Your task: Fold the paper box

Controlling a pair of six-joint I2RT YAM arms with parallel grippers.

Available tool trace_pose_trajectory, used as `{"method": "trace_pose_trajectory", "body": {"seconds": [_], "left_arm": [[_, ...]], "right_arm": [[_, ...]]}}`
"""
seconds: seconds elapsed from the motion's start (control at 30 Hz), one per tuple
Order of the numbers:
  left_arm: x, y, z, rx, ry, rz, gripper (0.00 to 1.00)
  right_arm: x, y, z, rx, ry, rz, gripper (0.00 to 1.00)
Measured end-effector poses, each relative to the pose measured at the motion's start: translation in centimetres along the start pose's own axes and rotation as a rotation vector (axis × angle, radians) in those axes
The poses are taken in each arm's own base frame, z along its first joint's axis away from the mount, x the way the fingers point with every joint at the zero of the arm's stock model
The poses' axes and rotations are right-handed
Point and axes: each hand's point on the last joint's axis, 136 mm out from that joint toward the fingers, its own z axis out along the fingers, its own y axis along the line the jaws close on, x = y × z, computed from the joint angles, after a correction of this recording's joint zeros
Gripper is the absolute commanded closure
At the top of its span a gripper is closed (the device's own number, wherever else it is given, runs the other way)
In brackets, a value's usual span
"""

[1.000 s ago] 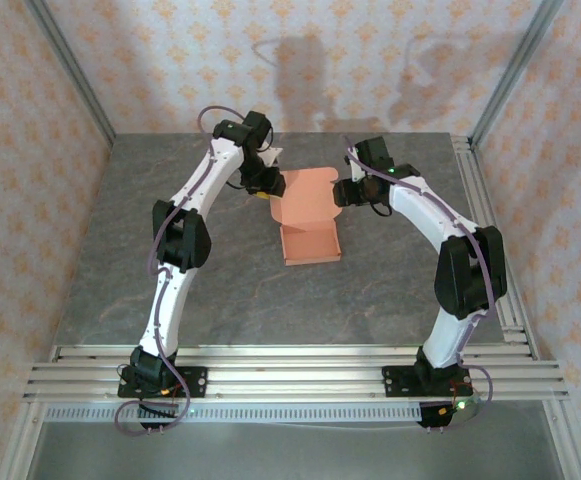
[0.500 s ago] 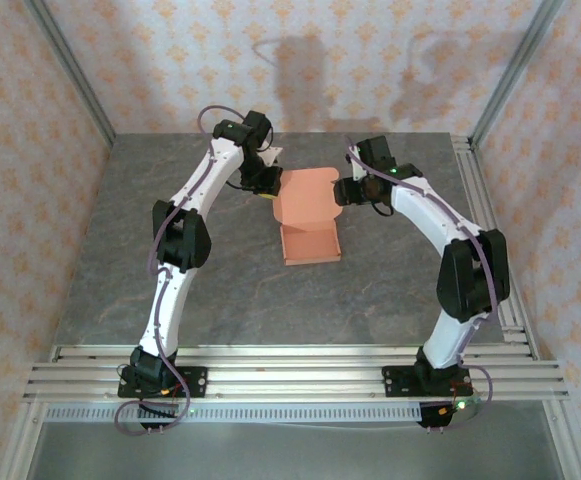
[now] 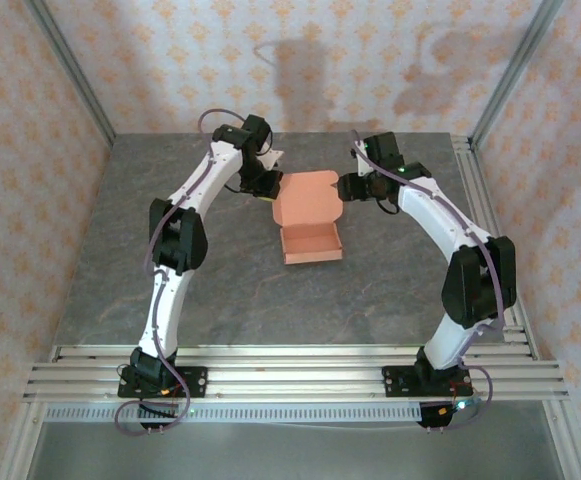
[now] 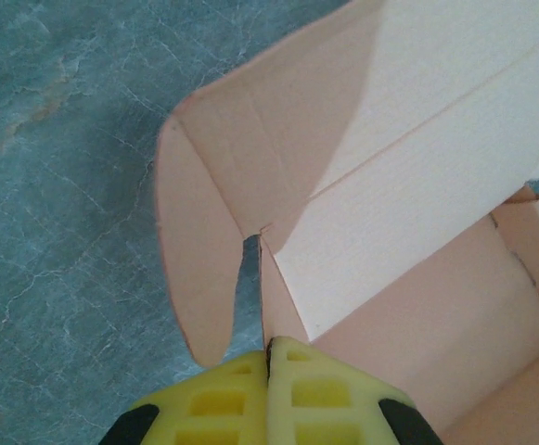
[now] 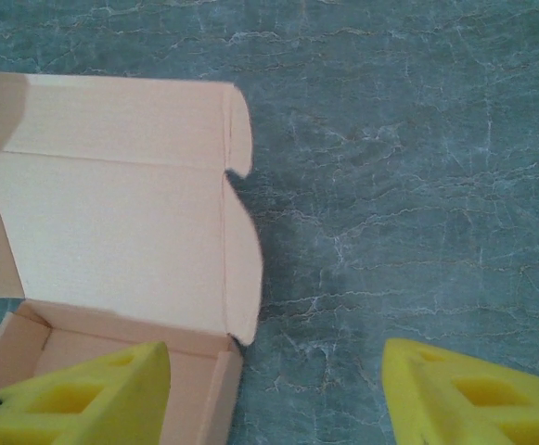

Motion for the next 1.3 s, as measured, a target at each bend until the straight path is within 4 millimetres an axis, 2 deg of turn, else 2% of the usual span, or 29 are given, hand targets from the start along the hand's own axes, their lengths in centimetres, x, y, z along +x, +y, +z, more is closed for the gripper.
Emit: {"method": "trace_pose_trajectory", "body": {"seconds": [0.37,0.57,0.73,0.9,1.0,1.13,1.3], "left_arm": [[-0.6,-2.4,-3.3,-0.03,-0.135,0.137,1.0],[-0.2,-2.5,-2.7,-0.064,-0.155,0.189,1.0],[0.9,-2.7,-1.5,-0.087,-0.163,0.249,1.0],[1.5,-3.8,-2.3,-0.09,-0.217,0.307,1.0],[0.8,-4.2,-3.2,-0.094,-0.268,0.323,1.0],[0.6,-3.9,-3.6,-0.114,-0.308,0.329,1.0],[0.8,-3.4,-2.9,-0.128,-0.317,0.328,1.0]], "right_arm": [[0.0,-0.3,-0.1,-0.015,0.0,-0.028,0.38],[-0.1,0.0,-0.5,-0.034,-0.005,-0.066,0.37],[0.3,0.2,-0.7,-0.042,0.014,-0.095,0.31],[0.1,0.4,-1.7,-0.048,0.034,-0.133,0.29],[-0.6,0.7,-2.6,-0.06,0.035,-0.14,0.3],[-1.1,1.4,-3.3,-0.093,0.046,-0.14,0.31],[0.6,2.0,-2.3,-0.14,0.131,-0.147,0.39]]}}
